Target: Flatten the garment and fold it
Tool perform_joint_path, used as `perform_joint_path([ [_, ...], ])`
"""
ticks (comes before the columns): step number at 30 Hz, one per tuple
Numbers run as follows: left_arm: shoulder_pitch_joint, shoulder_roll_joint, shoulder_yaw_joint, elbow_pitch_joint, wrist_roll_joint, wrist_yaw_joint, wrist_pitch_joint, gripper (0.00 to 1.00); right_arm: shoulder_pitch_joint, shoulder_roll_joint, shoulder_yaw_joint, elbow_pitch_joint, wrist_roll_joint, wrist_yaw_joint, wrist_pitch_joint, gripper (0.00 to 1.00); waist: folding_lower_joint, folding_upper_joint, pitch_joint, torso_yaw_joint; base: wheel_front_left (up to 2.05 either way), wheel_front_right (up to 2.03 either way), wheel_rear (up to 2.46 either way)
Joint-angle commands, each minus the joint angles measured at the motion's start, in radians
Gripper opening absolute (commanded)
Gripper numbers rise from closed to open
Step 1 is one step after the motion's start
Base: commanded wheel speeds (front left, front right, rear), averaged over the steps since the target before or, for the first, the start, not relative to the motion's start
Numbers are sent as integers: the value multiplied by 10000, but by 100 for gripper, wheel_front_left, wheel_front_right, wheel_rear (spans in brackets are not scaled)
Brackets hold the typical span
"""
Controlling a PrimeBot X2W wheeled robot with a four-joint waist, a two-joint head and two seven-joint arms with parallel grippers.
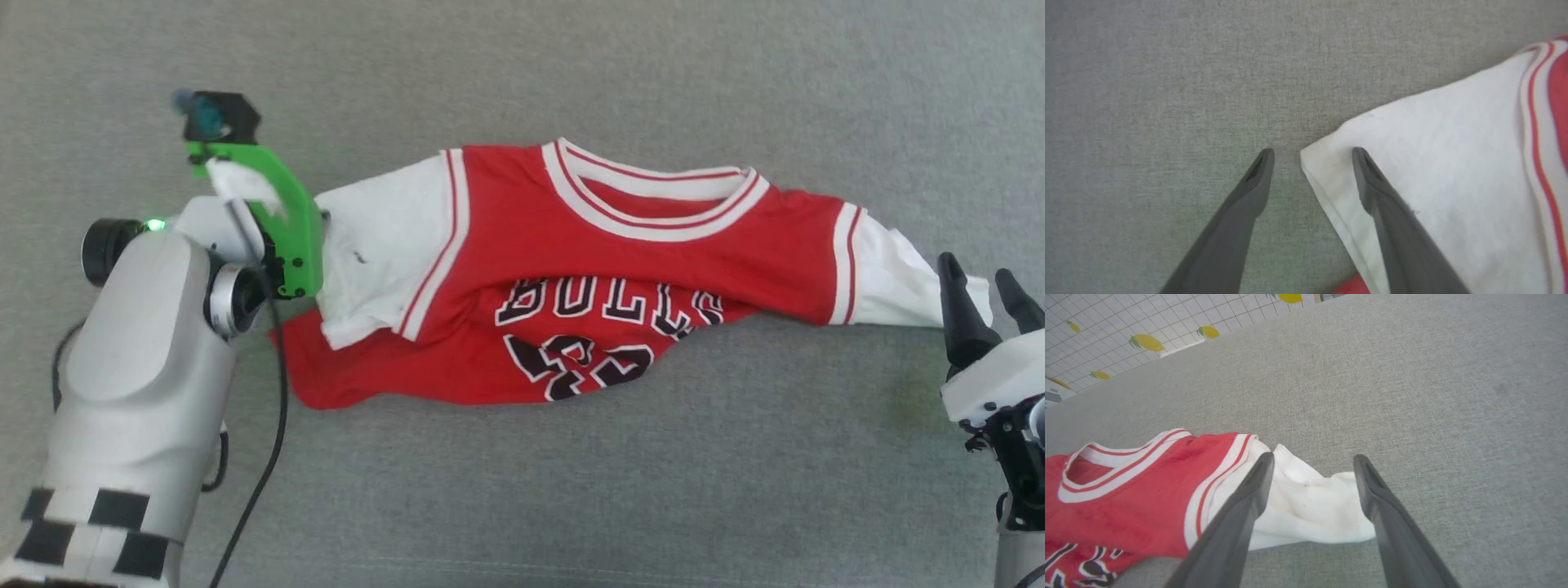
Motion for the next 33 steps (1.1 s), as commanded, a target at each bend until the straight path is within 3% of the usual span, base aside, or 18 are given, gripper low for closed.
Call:
perform_joint_path([
  [1,-285,131,-242,201,241,69,574,100,-157,4,31,-47,-36,-13,-69,100,0,-1,369,-325,0,0,0],
  [8,-189,-38,-651,790,-99,96,2878,100,-192,4,-110,-98,-116,-13,-203,100,0,-1,604,-561,0,0,0],
  [9,-102,-80,-659,763,-199,112,3116,21,-196,4,-146,-93,-120,-13,-220,100,0,-1,614,-572,0,0,0],
  [10,-36,-110,-647,712,-274,125,3221,0,-198,4,-170,-86,-129,-13,-230,100,0,-1,613,-572,0,0,0],
  [16,205,-94,-286,-145,-620,171,2702,0,-229,4,-310,-178,-282,-13,-114,100,0,-1,523,-474,0,0,0],
  [20,256,-89,332,-1100,-1003,231,1773,0,-363,5,-196,-560,-698,-13,710,100,0,-1,410,-417,0,0,0],
  [24,524,-51,770,-2239,-1233,355,1159,0,-643,-207,-165,-923,-1183,-13,2730,100,0,-1,333,-338,0,0,0],
  [29,963,10,991,-3574,-1354,522,936,0,-1094,-1070,245,-1275,-1759,-13,5480,100,0,-1,476,-189,0,0,0],
  [33,1215,26,1018,-4330,-1389,635,943,0,-1391,-1722,729,-1190,-1911,-13,6556,100,0,-1,704,-61,0,0,0],
])
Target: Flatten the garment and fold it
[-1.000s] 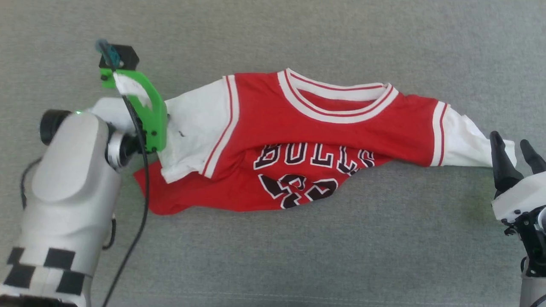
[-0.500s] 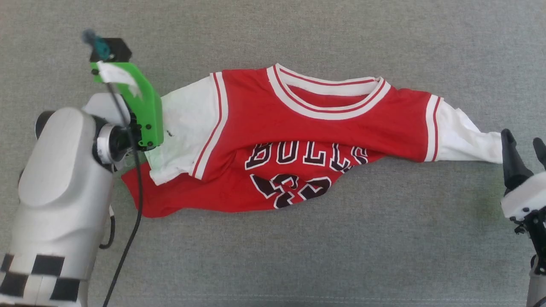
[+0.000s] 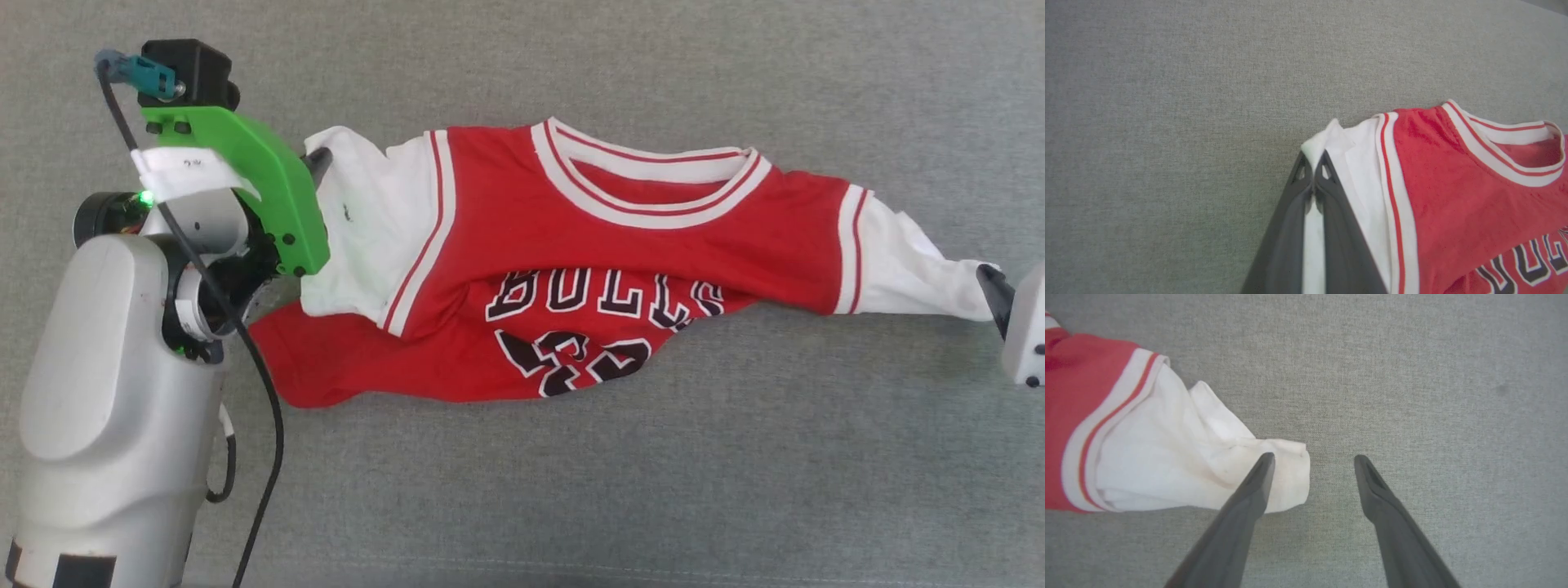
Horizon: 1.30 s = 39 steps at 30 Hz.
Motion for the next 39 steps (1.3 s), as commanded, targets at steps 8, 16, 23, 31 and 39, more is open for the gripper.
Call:
perform_joint_path([
  [8,340,47,33,-784,-65,177,-75,0,-297,-594,1198,476,-61,-13,806,100,-1,0,555,289,0,0,0],
  [16,476,34,39,-846,-141,203,-173,0,-122,-708,1687,932,267,-13,1360,0,-1,0,709,325,0,0,0],
  [23,596,-32,208,-703,-280,148,-630,0,-298,-616,1157,697,648,-13,701,0,-1,0,95,177,0,0,0],
  [31,1413,-107,740,-856,-615,256,-1340,0,-71,91,12,-336,1252,-13,-1014,0,-1,0,-1352,28,0,0,0],
  [39,1968,-67,1226,-1244,-794,323,-1952,0,119,601,-657,-1168,2347,-13,-1930,0,-1,0,-2476,-67,0,0,0],
])
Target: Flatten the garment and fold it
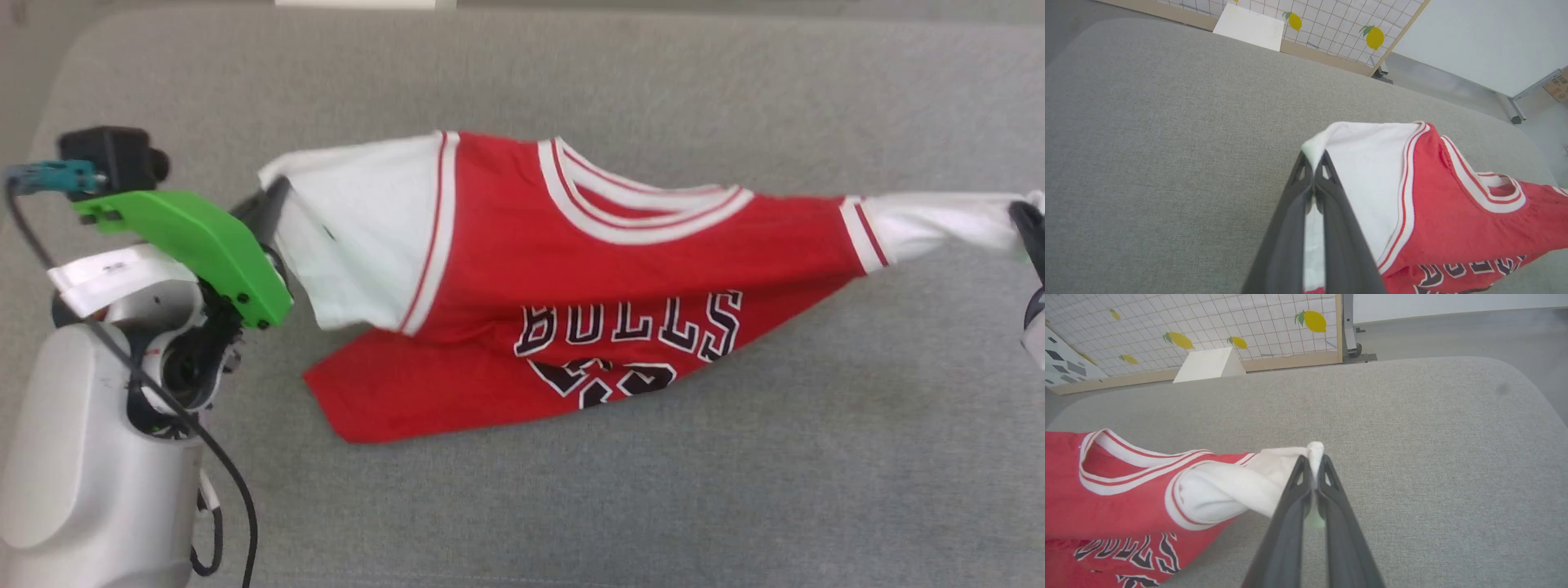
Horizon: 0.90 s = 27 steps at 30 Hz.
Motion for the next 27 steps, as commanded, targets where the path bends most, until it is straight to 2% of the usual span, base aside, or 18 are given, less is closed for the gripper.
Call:
perform_joint_path([
  [1,-39,65,92,-87,33,37,-195,0,-231,79,-57,-68,255,-13,-142,0,0,0,-688,-106,0,0,0],
  [8,-1512,311,254,92,470,-62,-890,0,-2270,-212,236,385,847,-13,-277,0,0,0,-1292,-111,0,0,0],
  [17,-3650,499,184,907,959,-227,-1550,0,-5131,-689,709,1594,958,-13,-653,0,0,0,-2021,23,0,0,0],
  [27,-5039,598,-63,2208,1259,-345,-1762,0,-6636,-660,841,2931,729,-13,-862,0,0,0,-1998,89,0,0,0],
])
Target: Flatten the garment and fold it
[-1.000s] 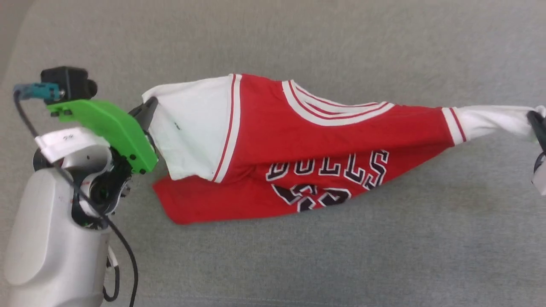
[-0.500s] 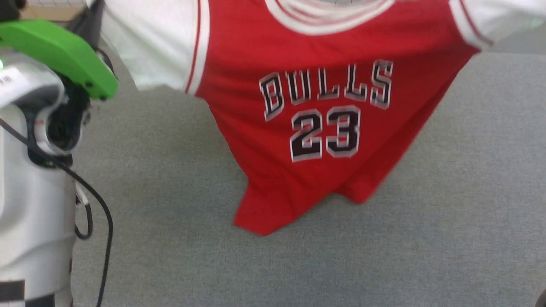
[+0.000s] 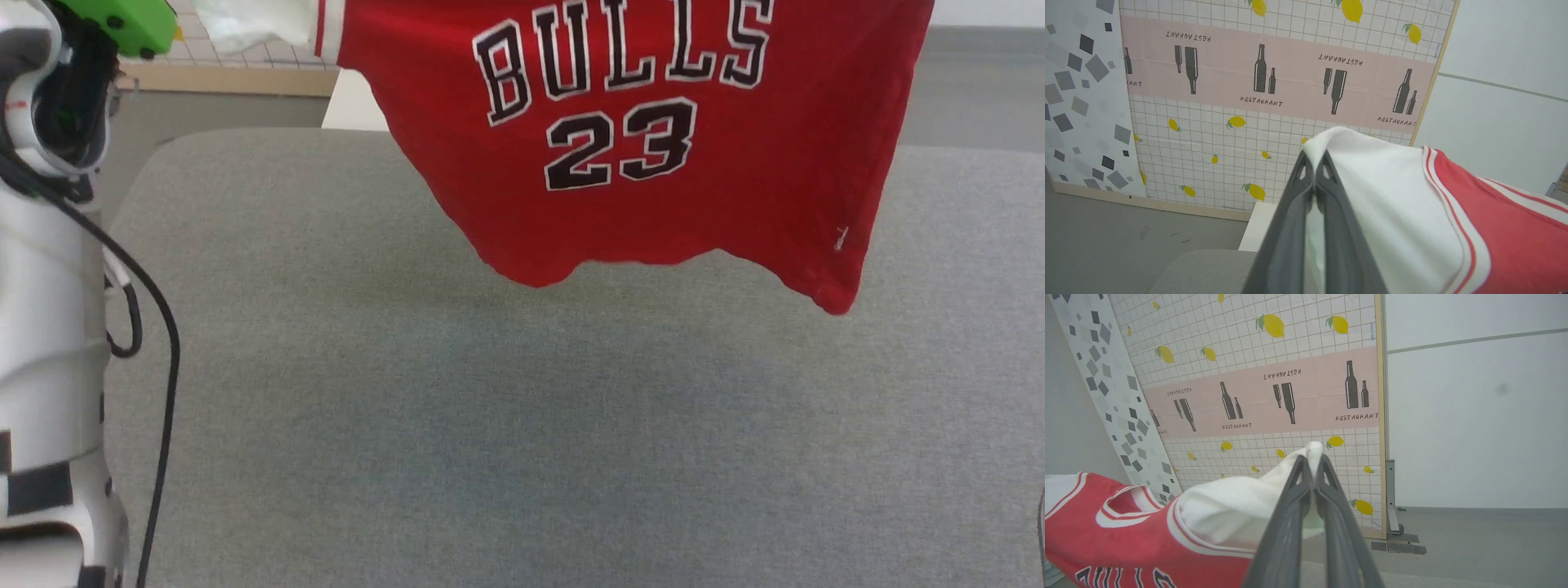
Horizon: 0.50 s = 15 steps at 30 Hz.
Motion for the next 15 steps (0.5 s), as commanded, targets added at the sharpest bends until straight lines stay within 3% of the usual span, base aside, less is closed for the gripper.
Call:
perform_joint_path([
  [1,-288,113,-64,173,131,-64,-11,0,-272,48,-26,203,-131,-13,-59,0,1,0,235,-11,0,0,0],
  [15,-3853,409,-563,2061,1164,-23,-584,0,-4368,953,-240,2268,-2011,-13,-604,0,1,0,4005,-325,0,0,0],
])
